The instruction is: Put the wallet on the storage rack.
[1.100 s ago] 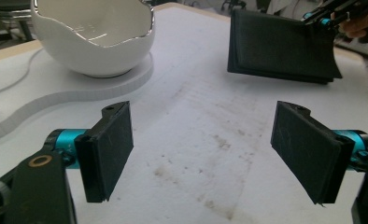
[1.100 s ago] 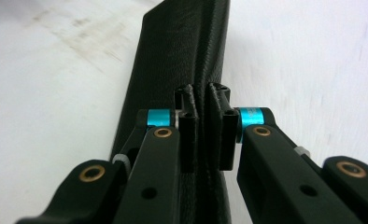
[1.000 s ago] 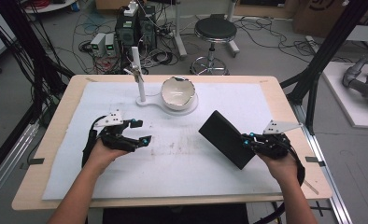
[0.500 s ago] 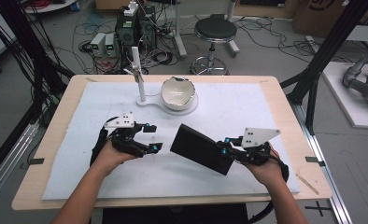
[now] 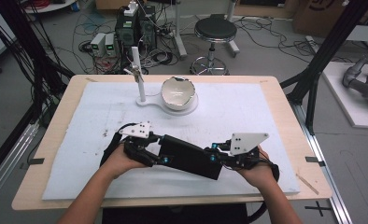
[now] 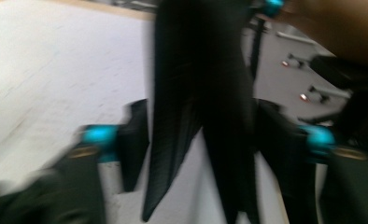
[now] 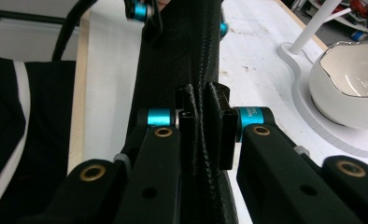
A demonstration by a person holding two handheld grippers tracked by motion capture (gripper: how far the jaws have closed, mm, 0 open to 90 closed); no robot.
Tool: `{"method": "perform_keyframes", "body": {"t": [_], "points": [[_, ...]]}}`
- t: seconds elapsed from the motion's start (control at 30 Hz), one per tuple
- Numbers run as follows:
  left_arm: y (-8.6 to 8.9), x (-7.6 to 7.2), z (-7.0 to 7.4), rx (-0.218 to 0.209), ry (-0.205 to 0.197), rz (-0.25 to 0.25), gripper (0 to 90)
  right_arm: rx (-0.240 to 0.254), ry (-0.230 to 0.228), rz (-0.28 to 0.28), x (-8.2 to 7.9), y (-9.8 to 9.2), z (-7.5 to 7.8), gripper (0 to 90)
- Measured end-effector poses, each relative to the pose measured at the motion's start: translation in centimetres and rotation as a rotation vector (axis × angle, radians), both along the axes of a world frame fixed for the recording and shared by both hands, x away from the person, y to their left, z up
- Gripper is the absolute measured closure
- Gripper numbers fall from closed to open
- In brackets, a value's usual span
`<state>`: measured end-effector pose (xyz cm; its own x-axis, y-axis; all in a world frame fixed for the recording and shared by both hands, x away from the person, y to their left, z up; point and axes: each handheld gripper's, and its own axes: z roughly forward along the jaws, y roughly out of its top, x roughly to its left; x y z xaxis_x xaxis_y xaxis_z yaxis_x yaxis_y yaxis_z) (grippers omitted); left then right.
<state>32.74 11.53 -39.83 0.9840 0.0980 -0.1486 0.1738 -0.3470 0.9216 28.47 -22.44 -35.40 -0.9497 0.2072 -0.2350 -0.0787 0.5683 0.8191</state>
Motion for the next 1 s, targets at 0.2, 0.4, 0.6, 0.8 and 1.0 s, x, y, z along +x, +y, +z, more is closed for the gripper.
{"method": "perform_keyframes", "body": {"t": [0.2, 0.4, 0.6, 0.8, 1.0], "points": [[0.5, -0.3, 1.2, 0.013, -0.033, -0.039, 75.6, 0.063, 0.021, -0.002, 0.2, -0.5, -0.4, 82.0], [1.1, 0.1, 1.9, 0.037, -0.032, 0.015, 76.1, 0.212, 0.158, -0.103, 1.5, -1.8, -1.2, 51.4], [2.6, 0.8, 2.8, 0.043, -0.055, 0.105, 76.1, 0.233, 0.157, -0.245, 2.1, -3.6, -1.7, 37.8], [3.9, 2.4, 6.2, 0.076, -0.126, 0.209, 76.1, 0.197, 0.167, -0.34, 2.4, -4.8, -2.3, 33.9], [4.3, 5.1, 11.8, 0.18, -0.184, 0.276, 76.0, 0.157, 0.161, -0.36, 2.7, -4.6, -2.7, 31.0]]}}
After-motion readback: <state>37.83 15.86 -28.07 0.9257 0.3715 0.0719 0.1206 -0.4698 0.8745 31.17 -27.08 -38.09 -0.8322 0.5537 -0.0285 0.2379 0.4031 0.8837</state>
